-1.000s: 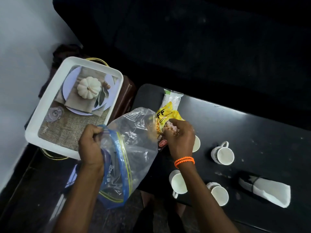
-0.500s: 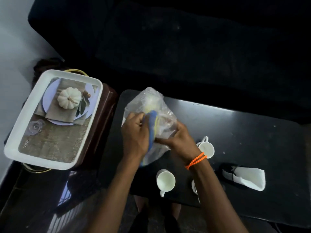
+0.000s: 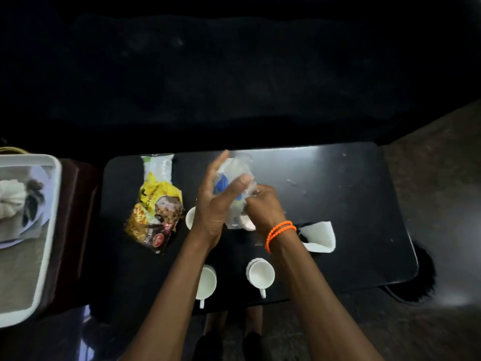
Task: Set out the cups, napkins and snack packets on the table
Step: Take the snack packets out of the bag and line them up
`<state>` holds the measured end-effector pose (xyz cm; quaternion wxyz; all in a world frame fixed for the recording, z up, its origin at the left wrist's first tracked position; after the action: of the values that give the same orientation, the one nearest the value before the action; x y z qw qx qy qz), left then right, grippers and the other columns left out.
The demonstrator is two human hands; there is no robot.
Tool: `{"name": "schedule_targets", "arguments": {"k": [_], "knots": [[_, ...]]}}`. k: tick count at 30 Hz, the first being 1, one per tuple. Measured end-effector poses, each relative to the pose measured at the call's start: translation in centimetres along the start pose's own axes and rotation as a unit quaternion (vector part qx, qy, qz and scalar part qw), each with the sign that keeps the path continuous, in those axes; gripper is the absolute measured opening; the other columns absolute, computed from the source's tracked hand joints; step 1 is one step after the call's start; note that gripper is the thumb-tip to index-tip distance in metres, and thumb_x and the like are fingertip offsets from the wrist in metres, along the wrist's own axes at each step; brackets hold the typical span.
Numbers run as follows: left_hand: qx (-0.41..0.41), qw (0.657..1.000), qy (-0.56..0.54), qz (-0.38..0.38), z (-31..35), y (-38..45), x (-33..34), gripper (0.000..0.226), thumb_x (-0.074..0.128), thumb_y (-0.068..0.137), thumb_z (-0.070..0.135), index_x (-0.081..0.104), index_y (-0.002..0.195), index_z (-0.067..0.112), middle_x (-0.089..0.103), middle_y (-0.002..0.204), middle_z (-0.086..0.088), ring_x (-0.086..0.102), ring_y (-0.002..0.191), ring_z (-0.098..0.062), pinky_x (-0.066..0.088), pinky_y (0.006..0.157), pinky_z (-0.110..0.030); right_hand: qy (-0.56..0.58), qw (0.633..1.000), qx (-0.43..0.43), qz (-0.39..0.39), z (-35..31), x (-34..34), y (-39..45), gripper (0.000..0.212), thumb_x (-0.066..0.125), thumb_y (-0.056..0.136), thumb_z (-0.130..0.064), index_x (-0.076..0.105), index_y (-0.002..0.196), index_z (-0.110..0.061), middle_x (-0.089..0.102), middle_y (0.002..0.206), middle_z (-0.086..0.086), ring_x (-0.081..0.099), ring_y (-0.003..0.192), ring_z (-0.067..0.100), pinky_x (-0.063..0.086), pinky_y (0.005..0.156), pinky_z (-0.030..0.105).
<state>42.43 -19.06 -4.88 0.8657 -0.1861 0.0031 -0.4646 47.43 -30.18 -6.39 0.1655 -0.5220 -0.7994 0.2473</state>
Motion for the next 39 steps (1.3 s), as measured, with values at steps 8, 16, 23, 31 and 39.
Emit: {"name": "schedule_targets", "arguments": {"k": [8, 16, 23, 31, 39], "knots": [[-0.008, 0.984, 0.145, 0.107, -0.9, 0.4, 5.3, 0.018, 0.076, 0.082, 0.030, 0.064, 0.081, 0.017, 0.066, 0.064, 0.010, 0.058, 0.054, 0.004, 0.045, 0.054, -0.011, -0.046, 0.988, -0.079, 0.126, -0.3, -10.1, -3.5, 0.031, 0.083, 0.073, 0.001, 0.076, 0.101, -0.012, 0.078, 0.098, 0.013, 0.076, 0.081, 0.014, 0.062, 0.069, 0.038], [-0.163, 0.972, 0.168, -0.011, -4.1, -0.9, 14.6, 0.034, 0.058, 0.074, 0.046, 0.066, 0.067, 0.013, 0.059, 0.064, -0.006, 0.055, 0.058, -0.019, 0.045, 0.052, -0.030, -0.063, 0.981, -0.172, 0.063, -1.6, -15.4, -7.5, 0.101, 0.098, 0.060, -0.009, 0.052, 0.146, -0.034, 0.052, 0.144, -0.013, 0.063, 0.124, 0.015, 0.063, 0.086, 0.032], [-0.340, 0.914, -0.085, -0.204, -8.0, -7.6, 26.7, 0.042, 0.040, 0.095, 0.041, 0.060, 0.081, 0.008, 0.060, 0.072, -0.013, 0.056, 0.068, -0.030, 0.050, 0.063, -0.033, -0.062, 0.952, -0.191, 0.231, 0.1, -25.8, -11.0, 0.053, 0.094, 0.064, -0.005, 0.076, 0.112, -0.021, 0.074, 0.105, -0.005, 0.066, 0.094, -0.006, 0.052, 0.086, 0.017], [-0.120, 0.889, 0.301, -0.324, -9.9, -9.8, 34.4, 0.058, 0.061, 0.083, 0.058, 0.063, 0.138, 0.037, 0.053, 0.149, -0.005, 0.048, 0.139, -0.024, 0.040, 0.120, -0.044, 0.282, 0.883, -0.092, 0.363, 8.4, -35.8, -14.4, 0.021, 0.066, 0.090, 0.009, 0.075, 0.095, -0.009, 0.075, 0.083, 0.008, 0.066, 0.078, 0.019, 0.058, 0.073, 0.034], [-0.268, 0.876, 0.144, -0.374, -16.8, -15.2, 40.4, 0.011, 0.059, 0.103, 0.004, 0.065, 0.109, 0.010, 0.069, 0.097, -0.014, 0.069, 0.071, -0.017, 0.059, 0.062, -0.028, 0.177, 0.894, 0.042, 0.409, 13.7, -42.0, -17.2, 0.026, 0.069, 0.088, 0.007, 0.069, 0.113, 0.010, 0.077, 0.087, 0.016, 0.074, 0.078, 0.028, 0.063, 0.083, 0.048]]}}
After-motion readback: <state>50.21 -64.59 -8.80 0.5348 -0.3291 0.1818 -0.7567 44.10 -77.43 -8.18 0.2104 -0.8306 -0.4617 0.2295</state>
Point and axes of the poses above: each hand's wrist, its own y-axis towards the middle knuckle, its own x-axis out of the palm, z = x × y, the point moved 10 cm from there along y, towards the middle knuckle
